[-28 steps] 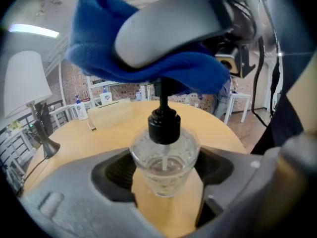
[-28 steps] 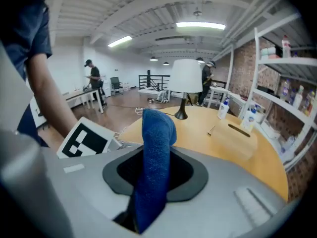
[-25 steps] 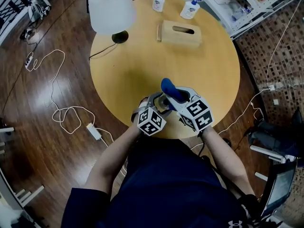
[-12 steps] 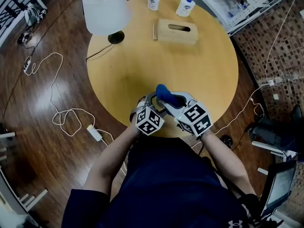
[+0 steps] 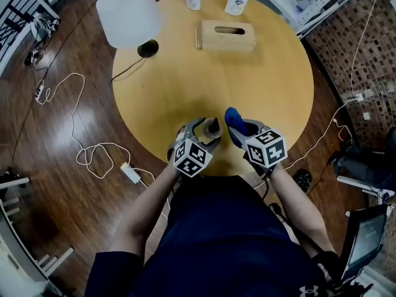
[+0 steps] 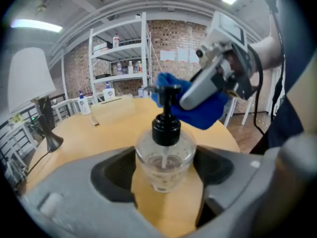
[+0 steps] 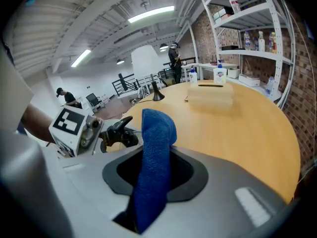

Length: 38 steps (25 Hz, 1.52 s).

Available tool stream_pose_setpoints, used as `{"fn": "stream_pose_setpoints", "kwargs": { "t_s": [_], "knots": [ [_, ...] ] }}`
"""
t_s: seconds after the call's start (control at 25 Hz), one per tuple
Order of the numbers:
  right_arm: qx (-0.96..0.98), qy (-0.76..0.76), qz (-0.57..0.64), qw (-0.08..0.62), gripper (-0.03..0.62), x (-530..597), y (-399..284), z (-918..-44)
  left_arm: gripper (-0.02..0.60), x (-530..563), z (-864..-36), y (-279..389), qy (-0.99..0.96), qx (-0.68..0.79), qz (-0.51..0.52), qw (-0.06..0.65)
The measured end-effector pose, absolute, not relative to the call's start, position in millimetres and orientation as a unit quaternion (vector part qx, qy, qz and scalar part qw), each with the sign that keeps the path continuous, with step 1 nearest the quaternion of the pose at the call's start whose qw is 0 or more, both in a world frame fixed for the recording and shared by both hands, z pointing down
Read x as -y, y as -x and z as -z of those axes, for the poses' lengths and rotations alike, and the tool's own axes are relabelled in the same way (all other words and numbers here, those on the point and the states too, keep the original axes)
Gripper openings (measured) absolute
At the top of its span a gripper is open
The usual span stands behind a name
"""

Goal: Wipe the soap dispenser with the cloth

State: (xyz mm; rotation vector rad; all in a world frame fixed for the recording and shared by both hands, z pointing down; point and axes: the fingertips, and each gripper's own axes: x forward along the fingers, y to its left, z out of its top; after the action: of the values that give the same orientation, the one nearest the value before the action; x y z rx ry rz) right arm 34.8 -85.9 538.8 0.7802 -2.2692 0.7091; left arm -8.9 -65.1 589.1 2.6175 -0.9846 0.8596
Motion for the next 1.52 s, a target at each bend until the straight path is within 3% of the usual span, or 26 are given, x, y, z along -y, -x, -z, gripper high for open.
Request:
{"fn": "stream_pose_setpoints", "kwargs": {
  "t_s": [0.16, 0.32, 0.52, 0.84, 1.08, 1.24, 1.52],
  "knots": [
    [0.875, -0.250, -0.257, 0.324, 0.103, 58.3, -22.0, -542.2, 0.359, 52.2, -554.4, 26.4, -0.888, 0.355, -0.255, 0.144],
    [0.879, -0.217, -0.231, 0.357, 0.103, 44.7, -10.6, -550.8, 0.273, 48.9, -550.4, 25.2, -0.890, 0.328, -0.298, 0.112],
    [0.870, -0.220, -0.242, 0.368, 0.103, 59.6, -7.8, -556.9, 0.278, 45.0, -558.3, 23.0, -0.883, 0.286, -0.368, 0.054],
    [0.862, -0.255, -0.257, 0.355, 0.103, 83.7, -3.5, -548.3, 0.270, 36.9, -552.4, 29.1, -0.882, 0.308, -0.349, 0.075],
    [0.865, -0.264, -0.333, 0.269, 0.106, 103.4, 6.0, -540.9, 0.271, 54.9, -550.2, 27.2, -0.889, 0.293, -0.342, 0.086],
    [0.859, -0.267, -0.340, 0.274, 0.103, 98.0, 7.8, -550.3, 0.288, 55.1, -559.4, 22.1, -0.883, 0.290, -0.363, 0.068],
    [0.848, -0.271, -0.367, 0.268, 0.103, 48.8, -5.0, -557.4, 0.290, 49.5, -548.7, 29.6, -0.856, 0.363, -0.345, 0.129]
  ]
}}
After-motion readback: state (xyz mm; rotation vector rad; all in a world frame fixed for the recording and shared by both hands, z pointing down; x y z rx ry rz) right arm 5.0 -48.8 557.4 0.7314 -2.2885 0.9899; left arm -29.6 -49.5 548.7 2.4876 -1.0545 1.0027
